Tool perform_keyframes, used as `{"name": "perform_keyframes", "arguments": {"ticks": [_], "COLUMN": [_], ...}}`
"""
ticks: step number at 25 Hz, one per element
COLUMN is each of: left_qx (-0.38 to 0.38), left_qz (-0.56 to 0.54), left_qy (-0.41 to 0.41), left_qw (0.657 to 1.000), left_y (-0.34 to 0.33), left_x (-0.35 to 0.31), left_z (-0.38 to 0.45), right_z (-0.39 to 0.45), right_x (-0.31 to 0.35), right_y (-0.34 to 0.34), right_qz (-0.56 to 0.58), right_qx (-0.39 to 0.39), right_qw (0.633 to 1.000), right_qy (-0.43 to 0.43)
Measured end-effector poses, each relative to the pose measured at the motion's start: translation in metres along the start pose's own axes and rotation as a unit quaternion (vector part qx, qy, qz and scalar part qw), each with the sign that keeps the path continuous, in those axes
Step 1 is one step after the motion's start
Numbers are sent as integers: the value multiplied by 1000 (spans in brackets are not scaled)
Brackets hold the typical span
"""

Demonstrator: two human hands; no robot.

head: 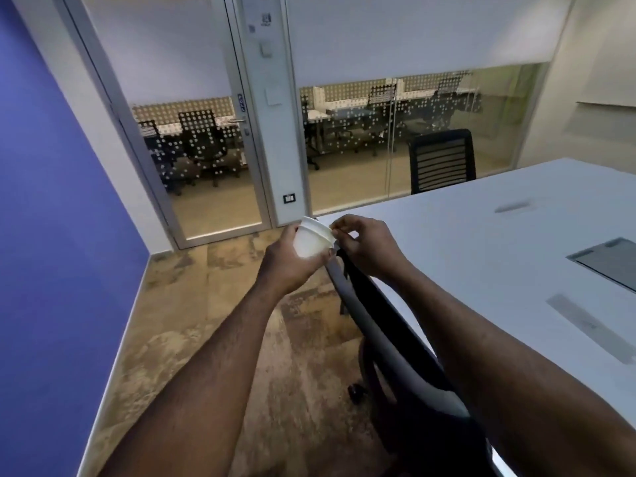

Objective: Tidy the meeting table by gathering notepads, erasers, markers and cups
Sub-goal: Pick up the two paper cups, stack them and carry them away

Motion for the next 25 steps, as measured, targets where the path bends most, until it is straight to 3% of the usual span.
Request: {"name": "perform_keyframes", "arguments": {"ticks": [5,11,18,25], "left_qx": [-46,-78,-74,-20], "left_qz": [37,41,63,81], "left_qy": [35,66,127,163], "left_qw": [998,994,987,983], "left_y": [91,133,125,90], "left_x": [104,195,300,375], "left_z": [39,91,205,359], "right_z": [47,96,196,323], "right_x": [64,78,26,-48], "right_y": [-123,-233,-374,-476], "right_qz": [15,26,23,2], "right_qx": [51,115,180,233], "right_qw": [998,993,983,972], "right_qy": [33,20,18,-14]}}
Point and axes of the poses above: each hand's wrist, its own z-axis towards the middle knuckle, its own y-axis out of the back of the hand, x = y × z, the point moved 1 cm from there along z, towards the middle knuckle, and after that the axes turned 6 degrees about -x, right-handed, at the moved point
